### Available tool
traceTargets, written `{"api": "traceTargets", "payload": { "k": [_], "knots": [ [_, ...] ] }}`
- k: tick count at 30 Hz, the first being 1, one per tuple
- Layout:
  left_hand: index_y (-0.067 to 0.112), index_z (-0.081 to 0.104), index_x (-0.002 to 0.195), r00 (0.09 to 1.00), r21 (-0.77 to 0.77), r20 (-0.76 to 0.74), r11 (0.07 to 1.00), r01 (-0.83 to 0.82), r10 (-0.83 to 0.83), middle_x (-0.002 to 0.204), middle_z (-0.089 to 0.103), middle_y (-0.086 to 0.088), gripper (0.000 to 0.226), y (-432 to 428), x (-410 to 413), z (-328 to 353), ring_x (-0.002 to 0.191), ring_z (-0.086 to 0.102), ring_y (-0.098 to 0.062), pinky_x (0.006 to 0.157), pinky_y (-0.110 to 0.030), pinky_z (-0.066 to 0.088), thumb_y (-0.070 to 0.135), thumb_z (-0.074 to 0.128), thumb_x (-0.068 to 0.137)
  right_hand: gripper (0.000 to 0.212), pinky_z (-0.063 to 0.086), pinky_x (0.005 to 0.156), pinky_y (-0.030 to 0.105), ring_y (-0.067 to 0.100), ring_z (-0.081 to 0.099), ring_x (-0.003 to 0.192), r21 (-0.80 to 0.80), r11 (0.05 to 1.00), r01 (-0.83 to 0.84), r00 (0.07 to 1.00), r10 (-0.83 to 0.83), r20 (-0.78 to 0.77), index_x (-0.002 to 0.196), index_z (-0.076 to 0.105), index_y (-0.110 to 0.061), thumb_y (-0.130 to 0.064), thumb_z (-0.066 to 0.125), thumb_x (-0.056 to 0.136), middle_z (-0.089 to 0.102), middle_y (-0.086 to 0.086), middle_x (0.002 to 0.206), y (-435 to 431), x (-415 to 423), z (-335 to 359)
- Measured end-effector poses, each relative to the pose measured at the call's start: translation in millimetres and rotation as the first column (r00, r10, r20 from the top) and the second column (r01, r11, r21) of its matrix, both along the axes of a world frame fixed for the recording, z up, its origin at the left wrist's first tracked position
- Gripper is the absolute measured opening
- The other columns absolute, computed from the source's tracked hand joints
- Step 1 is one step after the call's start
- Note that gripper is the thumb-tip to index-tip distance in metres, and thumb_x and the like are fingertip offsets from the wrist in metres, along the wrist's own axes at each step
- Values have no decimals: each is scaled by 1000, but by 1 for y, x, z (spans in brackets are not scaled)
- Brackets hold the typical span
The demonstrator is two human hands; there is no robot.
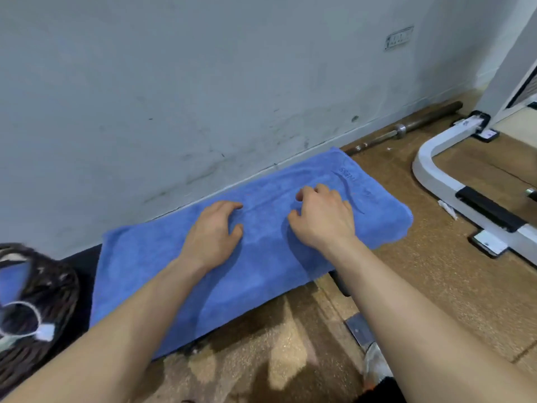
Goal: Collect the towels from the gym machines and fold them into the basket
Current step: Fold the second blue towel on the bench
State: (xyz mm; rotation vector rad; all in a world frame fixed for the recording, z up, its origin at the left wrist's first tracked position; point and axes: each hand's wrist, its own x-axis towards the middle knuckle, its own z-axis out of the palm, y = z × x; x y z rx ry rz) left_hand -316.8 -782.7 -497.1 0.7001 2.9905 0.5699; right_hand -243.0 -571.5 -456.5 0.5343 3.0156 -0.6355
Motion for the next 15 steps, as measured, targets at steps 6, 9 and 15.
{"api": "traceTargets", "payload": {
  "k": [6, 9, 15],
  "knots": [
    [17, 56, 135, 952, 3, -10, 952, -305, 305, 141, 52, -4, 45, -105, 65, 1, 129, 48, -29, 108, -39, 37, 20, 61, 90, 42, 39, 101, 43, 31, 46, 127, -101, 949, -299, 953, 302, 15, 131, 54, -23, -38, 55, 92, 52, 4, 132, -106, -2, 3],
    [11, 46, 143, 917, -56, 9, 916, -397, 398, 151, 42, -8, 52, -145, 77, -2, 140, 36, -27, 116, -38, 27, 23, 56, 93, 45, 39, 102, 41, 30, 46, 127, -88, 898, -432, 901, 434, 2, 134, 53, -25, -40, 55, 92, 52, 2, 134, -154, -3, -8],
    [12, 34, 150, 891, -245, 147, 889, -388, 429, 159, 28, -13, 65, -179, 79, -8, 147, 24, -33, 119, -43, 23, 43, 51, 95, 66, 30, 117, 40, 25, 29, 146, 18, 710, -704, 710, 704, -32, 155, 32, -23, -41, 53, 95, 27, 0, 162, -217, -8, -25]
  ]
}}
